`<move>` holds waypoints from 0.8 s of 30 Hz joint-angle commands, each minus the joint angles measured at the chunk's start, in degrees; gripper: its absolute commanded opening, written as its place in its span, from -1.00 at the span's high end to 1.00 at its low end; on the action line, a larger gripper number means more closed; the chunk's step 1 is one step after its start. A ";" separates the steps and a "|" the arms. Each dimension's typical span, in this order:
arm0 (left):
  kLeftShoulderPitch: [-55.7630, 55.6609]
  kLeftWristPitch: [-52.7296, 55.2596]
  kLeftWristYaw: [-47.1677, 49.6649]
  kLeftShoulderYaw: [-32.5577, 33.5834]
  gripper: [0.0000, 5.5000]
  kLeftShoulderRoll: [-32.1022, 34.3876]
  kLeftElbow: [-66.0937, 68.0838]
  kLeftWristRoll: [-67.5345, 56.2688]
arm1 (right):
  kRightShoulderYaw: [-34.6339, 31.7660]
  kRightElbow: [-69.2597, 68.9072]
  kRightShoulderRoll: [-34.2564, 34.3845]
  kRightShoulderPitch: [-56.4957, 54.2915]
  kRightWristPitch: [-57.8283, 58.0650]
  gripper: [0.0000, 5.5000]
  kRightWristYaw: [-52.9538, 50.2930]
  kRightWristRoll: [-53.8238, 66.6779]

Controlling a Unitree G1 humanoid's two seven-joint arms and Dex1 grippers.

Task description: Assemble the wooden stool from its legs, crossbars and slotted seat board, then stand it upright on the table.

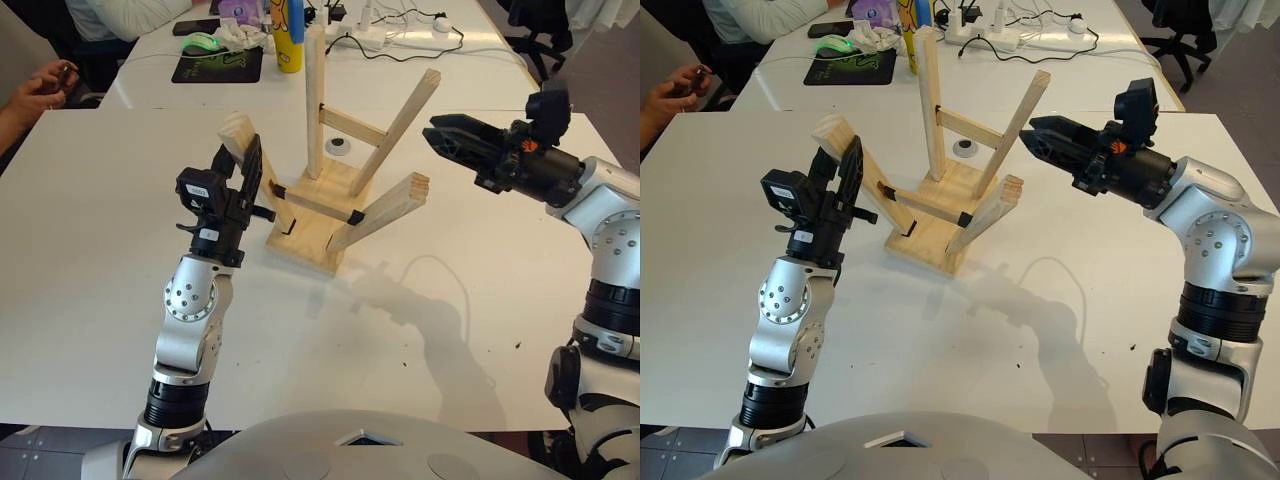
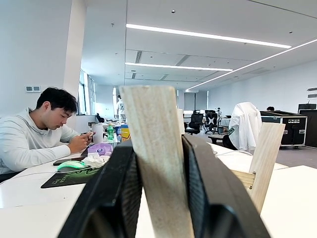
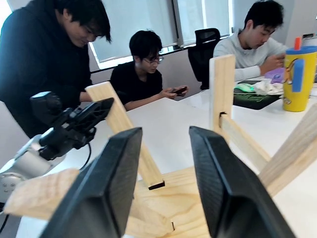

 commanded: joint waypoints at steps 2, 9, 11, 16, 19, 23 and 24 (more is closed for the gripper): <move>4.26 5.57 -0.63 -0.56 0.61 2.60 3.06 5.06 | -1.07 -3.26 0.73 2.68 2.86 0.09 -0.62 5.22; 4.17 5.71 -0.94 -0.43 0.61 3.12 3.20 4.85 | -6.83 -2.85 0.61 1.84 8.38 0.09 -3.53 18.06; 4.18 5.63 -0.95 -0.40 0.61 3.14 3.34 4.90 | -5.21 -5.69 -0.63 3.44 8.69 0.09 -2.30 18.22; 4.01 5.63 -1.14 -0.66 0.61 3.17 3.53 4.95 | 0.83 -11.13 -3.16 7.72 5.16 0.09 -0.45 11.81; 3.55 5.60 -1.64 -0.92 0.61 3.33 3.89 4.79 | 1.84 -11.55 -2.77 9.13 3.31 0.09 -1.77 9.78; 3.35 5.43 -1.55 -1.04 0.61 3.28 4.12 4.96 | 2.93 -12.30 -3.48 10.43 1.70 0.09 -0.84 8.88; 3.35 5.37 -1.50 -1.00 0.61 3.26 4.15 4.97 | 2.99 -12.28 -3.68 10.47 1.56 0.09 -0.61 9.14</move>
